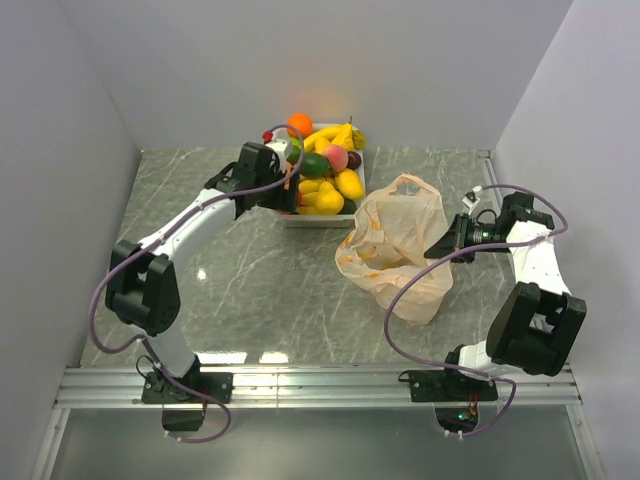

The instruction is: Place the fake fruits into the plastic bag and tie a complex knot

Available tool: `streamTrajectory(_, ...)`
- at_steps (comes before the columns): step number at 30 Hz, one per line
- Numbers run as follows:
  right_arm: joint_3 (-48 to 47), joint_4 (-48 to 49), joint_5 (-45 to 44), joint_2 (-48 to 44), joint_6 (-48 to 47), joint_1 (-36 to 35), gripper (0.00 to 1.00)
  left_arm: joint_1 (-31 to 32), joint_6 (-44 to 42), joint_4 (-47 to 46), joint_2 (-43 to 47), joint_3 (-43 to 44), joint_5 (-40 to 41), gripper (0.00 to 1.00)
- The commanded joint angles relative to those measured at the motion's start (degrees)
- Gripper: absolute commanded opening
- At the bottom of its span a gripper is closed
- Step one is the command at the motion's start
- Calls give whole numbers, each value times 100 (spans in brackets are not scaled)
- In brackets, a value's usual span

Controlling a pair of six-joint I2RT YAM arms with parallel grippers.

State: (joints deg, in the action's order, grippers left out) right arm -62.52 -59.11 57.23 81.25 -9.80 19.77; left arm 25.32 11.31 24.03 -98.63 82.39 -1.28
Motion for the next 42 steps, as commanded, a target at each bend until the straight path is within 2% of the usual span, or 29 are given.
streamTrajectory(1,82,119,499,-40,84,-26,0,25,38,154,801,497,-591,37)
streamTrajectory(6,187,-48,1140,232,66,-17,0,244,-41,58,1197,760,-1777,39)
streamTrajectory(8,258,5,1281,312,145,18,0,664,-207,110,1162,1015,-2129,41)
streamTrajectory(12,293,-117,1370,295,119,80,0,1421,-279,-47,995,1200,-2272,43)
streamTrajectory(18,294,-179,1133,286,-170,124,0,2345,-498,57,188,1622,-2229,46)
streamTrajectory(22,-31,-364,992,479,-469,229,0,2679,-551,76,-506,1815,-2044,55)
streamTrajectory(23,-49,-382,992,505,-505,255,0,2723,-568,58,-586,1833,-2060,63)
streamTrajectory(25,-58,-382,869,488,-523,264,0,2750,-577,93,-797,1990,-1947,71)
streamTrajectory(27,3,-321,825,453,-488,264,0,2759,-604,251,-912,2158,-1903,92)
streamTrajectory(28,29,-303,799,444,-470,264,0,2759,-621,329,-965,2324,-1876,99)
streamTrajectory(34,-14,-355,640,549,-540,273,0,2601,-578,375,-580,2677,-1788,99)
streamTrajectory(38,-15,-259,342,541,-452,273,0,1987,89,23,-113,2440,-1719,99)
streamTrajectory(42,3,-119,-1,418,-330,273,0,1398,433,162,98,2133,-948,99)
